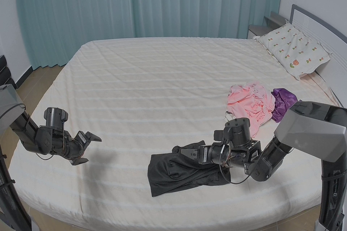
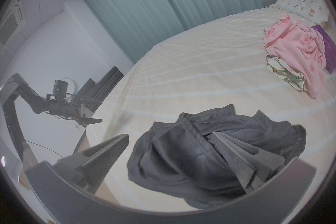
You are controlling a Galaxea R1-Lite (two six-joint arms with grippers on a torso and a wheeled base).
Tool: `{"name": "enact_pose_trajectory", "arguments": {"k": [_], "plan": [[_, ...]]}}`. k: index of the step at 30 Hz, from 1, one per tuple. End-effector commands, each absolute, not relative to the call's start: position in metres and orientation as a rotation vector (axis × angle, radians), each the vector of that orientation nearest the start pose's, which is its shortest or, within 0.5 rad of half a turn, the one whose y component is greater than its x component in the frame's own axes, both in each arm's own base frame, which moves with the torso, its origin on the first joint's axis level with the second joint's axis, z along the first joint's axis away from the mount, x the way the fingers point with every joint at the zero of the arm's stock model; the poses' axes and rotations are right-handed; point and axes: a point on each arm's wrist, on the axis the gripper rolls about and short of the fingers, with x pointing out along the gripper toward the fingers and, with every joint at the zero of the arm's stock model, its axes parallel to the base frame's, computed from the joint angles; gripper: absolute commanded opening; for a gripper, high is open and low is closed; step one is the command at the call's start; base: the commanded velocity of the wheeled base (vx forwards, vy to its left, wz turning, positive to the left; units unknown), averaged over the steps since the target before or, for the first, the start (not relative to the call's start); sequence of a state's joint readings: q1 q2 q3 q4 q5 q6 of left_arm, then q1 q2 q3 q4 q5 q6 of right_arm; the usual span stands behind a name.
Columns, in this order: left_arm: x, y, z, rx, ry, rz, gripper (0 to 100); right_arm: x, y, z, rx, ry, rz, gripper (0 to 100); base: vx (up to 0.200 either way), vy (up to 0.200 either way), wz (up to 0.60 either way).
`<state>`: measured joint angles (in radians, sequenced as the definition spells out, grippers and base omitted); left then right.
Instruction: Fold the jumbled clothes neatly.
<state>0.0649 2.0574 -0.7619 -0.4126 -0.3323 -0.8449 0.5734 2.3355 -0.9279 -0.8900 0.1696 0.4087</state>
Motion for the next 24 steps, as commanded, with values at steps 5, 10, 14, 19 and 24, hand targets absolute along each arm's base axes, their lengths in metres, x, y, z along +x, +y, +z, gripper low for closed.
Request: {"name": "enact_pose_trajectory", "arguments": {"k": [5,10,14,19,24], "plan": [[0.323,0.009,0.030,-0.956,0.968,0.137,100,0.342,0.249,-0.010,0.249,0.697,0.649,100,0.000,0.000,0.00],[0.323,0.010,0.029,-0.957,0.969,0.139,100,0.337,0.255,-0.019,0.230,0.734,0.666,100,0.000,0.000,0.00],[0.323,0.010,0.029,-0.957,0.971,0.140,100,0.333,0.254,-0.022,0.222,0.766,0.677,100,0.000,0.000,0.00],[0.323,0.010,0.029,-0.957,0.971,0.140,100,0.330,0.252,-0.028,0.193,0.780,0.690,0,0.000,0.000,0.00],[0.323,0.010,0.029,-0.957,0.971,0.140,100,0.330,0.251,-0.029,0.196,0.785,0.701,0,0.000,0.000,0.00]]}}
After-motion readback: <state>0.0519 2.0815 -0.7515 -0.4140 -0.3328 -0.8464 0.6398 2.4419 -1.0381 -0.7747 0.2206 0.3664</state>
